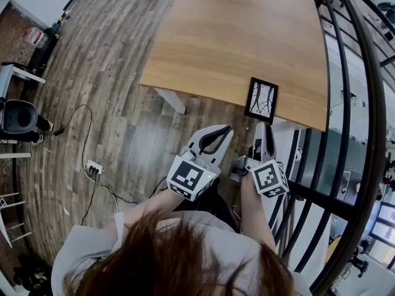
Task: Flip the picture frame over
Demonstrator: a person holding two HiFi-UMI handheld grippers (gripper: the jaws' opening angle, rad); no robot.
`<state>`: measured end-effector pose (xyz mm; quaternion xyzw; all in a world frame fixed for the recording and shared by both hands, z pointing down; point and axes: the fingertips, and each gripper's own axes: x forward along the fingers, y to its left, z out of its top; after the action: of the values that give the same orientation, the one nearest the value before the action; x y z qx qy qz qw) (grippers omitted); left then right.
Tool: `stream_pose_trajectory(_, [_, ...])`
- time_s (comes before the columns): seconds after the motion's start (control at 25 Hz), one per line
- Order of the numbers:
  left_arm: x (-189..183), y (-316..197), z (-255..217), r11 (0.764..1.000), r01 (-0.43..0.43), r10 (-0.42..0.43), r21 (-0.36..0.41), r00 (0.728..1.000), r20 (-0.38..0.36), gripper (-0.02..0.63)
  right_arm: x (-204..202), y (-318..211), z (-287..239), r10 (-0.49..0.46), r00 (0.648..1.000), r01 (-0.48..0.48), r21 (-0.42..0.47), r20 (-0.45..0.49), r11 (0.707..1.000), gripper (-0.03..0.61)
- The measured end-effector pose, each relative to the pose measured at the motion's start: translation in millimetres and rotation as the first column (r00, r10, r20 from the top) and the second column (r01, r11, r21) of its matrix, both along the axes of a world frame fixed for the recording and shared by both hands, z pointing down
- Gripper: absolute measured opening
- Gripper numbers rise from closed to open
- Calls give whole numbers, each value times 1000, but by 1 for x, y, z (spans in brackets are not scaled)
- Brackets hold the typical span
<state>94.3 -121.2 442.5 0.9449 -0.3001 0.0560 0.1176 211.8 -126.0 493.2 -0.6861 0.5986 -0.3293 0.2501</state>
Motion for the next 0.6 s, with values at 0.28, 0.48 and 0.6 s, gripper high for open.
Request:
stream_pose_trajectory(0.28, [15, 4, -33, 997, -18, 22, 73, 998, -52, 20, -7, 10, -70, -72, 789, 80, -15, -611, 997, 117])
stream_pose_trajectory(0.48, [14, 10, -46, 995, -19, 24, 102, 998, -55, 20, -21, 26, -99, -71, 661, 117, 9, -747, 993, 17])
stream_pose_trajectory(0.6, [7, 12, -54, 993, -7, 14, 116, 998, -61, 20, -32, 33, -109, -78, 656, 148, 27, -751, 989, 16])
